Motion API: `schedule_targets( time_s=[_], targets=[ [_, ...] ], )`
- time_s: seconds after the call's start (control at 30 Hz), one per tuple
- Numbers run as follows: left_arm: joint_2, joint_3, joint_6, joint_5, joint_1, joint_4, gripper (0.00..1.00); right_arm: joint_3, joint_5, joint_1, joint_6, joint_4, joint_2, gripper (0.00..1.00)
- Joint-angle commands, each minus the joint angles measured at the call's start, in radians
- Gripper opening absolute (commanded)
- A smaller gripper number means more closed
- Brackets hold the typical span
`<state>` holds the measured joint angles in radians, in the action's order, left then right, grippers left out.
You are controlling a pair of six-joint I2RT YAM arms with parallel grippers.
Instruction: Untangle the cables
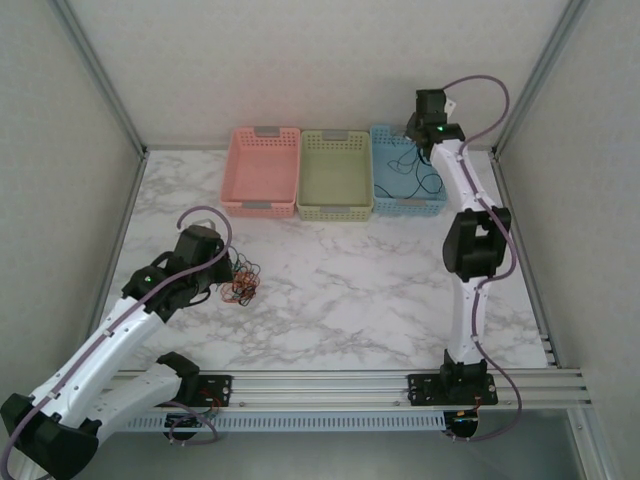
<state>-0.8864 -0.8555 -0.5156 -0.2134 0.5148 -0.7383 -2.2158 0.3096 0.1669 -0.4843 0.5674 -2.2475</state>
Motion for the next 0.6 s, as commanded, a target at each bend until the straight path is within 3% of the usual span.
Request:
schedule_targets(
  time_s=[0.0, 0.07, 0.1, 0.17, 0.3, 0.43, 0.57],
  targets=[
    [-0.006, 0.009, 0.012, 0.023, -0.010, 0.015, 0.00, -0.091, -0.025, -0.002, -0.046, 0.113, -0.048, 0.24],
    [-0.010, 0.009, 0.014, 0.032, -0.010, 0.019, 0.00, -0.085, -0.025, -0.002, -0.067, 0.128, -0.047, 0.35],
    [-0.012, 0.008, 0.014, 0.036, -0.010, 0.020, 0.00, -0.080, -0.036, -0.004, -0.073, 0.140, -0.042, 0.44],
    [-0.013, 0.010, 0.016, 0.051, -0.010, 0.025, 0.00, -0.080, -0.073, -0.009, -0.079, 0.176, -0.027, 0.52],
    [-0.009, 0.012, 0.022, 0.094, -0.010, 0.042, 0.00, 0.036, -0.115, -0.009, -0.068, 0.179, 0.100, 0.53],
    [-0.004, 0.012, 0.031, 0.140, -0.010, 0.059, 0.00, 0.351, -0.222, 0.000, -0.050, 0.044, 0.352, 0.52],
    [0.010, 0.014, 0.041, 0.289, -0.009, 0.122, 0.00, 0.737, -0.402, 0.013, -0.076, -0.130, 0.633, 0.47]
  ],
)
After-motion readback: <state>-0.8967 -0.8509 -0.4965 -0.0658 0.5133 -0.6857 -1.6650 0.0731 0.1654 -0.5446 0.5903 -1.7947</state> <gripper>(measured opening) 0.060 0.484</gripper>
